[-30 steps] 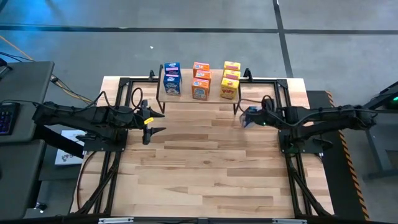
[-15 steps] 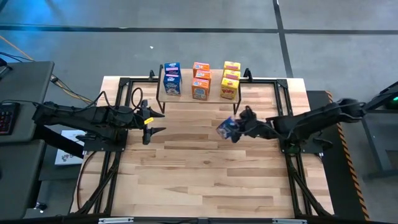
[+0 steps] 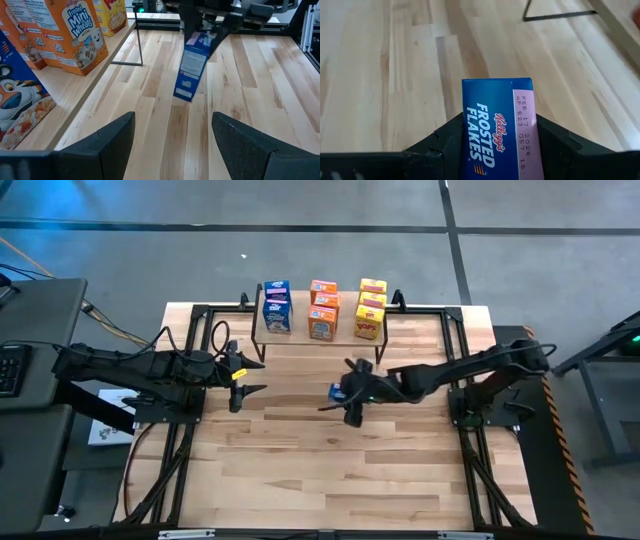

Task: Stack cereal on shelf
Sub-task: Put the blue cereal box aligned with the other blue cereal boxes on the shelf

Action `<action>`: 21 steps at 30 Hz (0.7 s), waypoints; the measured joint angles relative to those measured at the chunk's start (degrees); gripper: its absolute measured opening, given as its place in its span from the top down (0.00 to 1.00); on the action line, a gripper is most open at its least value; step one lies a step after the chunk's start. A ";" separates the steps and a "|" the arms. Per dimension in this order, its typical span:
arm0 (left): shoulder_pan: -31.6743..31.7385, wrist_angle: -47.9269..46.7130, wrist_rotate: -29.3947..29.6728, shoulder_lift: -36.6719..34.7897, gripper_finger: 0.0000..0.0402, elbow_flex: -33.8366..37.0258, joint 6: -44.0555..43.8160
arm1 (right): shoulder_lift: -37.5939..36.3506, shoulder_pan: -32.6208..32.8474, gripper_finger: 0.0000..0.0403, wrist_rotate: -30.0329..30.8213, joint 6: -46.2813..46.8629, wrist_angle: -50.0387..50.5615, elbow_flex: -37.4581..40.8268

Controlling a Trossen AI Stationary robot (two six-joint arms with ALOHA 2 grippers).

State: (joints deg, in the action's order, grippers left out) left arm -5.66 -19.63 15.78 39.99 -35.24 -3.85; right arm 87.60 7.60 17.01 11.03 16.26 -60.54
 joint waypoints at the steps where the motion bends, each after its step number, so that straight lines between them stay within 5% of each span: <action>1: 0.00 -0.01 -0.01 0.01 0.36 0.00 0.02 | 1.00 -0.26 0.54 -1.06 -1.35 0.48 -1.24; 12: 0.01 -0.01 -0.01 0.01 0.36 0.00 0.01 | 8.01 -5.18 0.54 -14.47 -8.65 -4.39 -4.98; 21: 0.01 -0.02 -0.01 -0.01 0.36 0.00 0.02 | 10.79 -6.89 0.54 -18.31 -8.54 -4.97 -4.98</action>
State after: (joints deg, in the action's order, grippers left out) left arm -5.65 -19.64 15.77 39.99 -35.24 -3.84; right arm 98.39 0.71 -1.31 2.49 11.29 -65.52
